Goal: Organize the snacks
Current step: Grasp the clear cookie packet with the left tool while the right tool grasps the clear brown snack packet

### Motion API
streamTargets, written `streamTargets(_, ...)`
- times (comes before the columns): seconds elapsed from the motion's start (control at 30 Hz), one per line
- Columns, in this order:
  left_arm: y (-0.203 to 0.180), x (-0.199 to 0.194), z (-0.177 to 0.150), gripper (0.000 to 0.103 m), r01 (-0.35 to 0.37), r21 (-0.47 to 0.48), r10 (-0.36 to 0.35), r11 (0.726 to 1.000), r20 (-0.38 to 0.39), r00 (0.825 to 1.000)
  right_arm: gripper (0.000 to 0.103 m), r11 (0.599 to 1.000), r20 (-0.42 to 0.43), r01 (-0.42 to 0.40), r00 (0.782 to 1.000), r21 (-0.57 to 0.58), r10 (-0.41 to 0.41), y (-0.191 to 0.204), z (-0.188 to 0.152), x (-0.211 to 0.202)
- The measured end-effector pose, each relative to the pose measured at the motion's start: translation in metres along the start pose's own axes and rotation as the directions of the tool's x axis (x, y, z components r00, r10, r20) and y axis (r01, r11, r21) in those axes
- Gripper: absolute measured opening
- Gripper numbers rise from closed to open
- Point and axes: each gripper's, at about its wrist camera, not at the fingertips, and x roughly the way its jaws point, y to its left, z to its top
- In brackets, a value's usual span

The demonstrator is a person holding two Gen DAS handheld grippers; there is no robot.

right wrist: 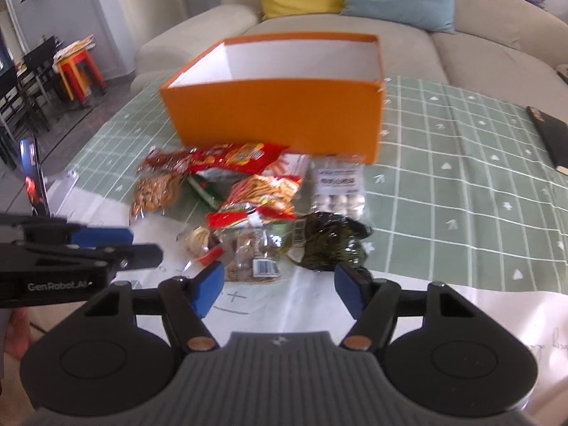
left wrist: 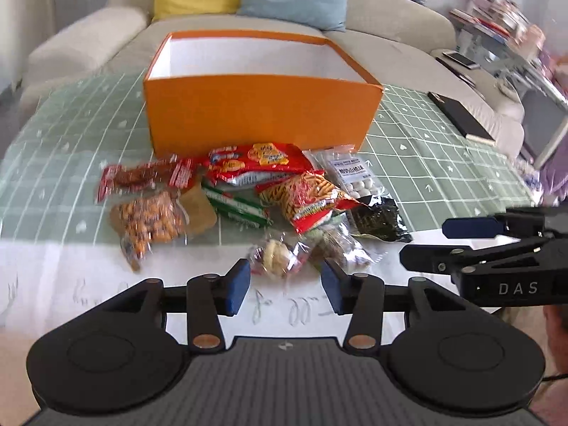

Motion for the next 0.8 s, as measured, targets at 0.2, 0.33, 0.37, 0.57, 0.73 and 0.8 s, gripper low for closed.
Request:
streamTargets(0.2, 0.010, 0.016, 0.003, 0.065, 0.069, 0.048, -0.067, 0.996, -0.031, 0.997, 0.058, 0.999, -0.037, -0.010, 0.999, -0.049, 0.008, 0.008, 0.005, 0.024)
streamTargets(0.33, 0.014, 0.024, 0.006, 0.066, 0.023, 0.112, -0.018, 0.993, -0.045, 0.999, 0.057, 0.998, -0.060, -0.016, 0.998, -0.066, 0.012, 0.012, 0.011, 0.040)
streamTargets(0.37, 0.015, 0.025, 0.007, 0.066, 0.025, 0.126, -0.019, 0.992, -0.049, 0.999, 0.057, 0.998, -0.067, -0.020, 0.998, -0.067, 0.015, 0.013, 0.012, 0.045)
streamTargets(0.57, 0.010, 0.035, 0.009, 0.068, 0.077, 0.230, -0.064, 0.970, -0.067, 0.996, 0.050, 0.997, -0.102, -0.035, 0.994, -0.066, 0.028, 0.016, 0.018, 0.063)
streamTargets(0.73, 0.013, 0.044, 0.011, 0.068, 0.101, 0.233, -0.083, 0.967, -0.086, 0.993, 0.043, 0.997, -0.129, -0.065, 0.990, -0.034, 0.060, 0.014, 0.022, 0.076)
streamTargets(0.8, 0.013, 0.047, 0.012, 0.068, 0.094, 0.247, -0.074, 0.964, -0.091, 0.993, 0.043, 0.997, -0.133, -0.068, 0.989, -0.034, 0.063, 0.014, 0.023, 0.079)
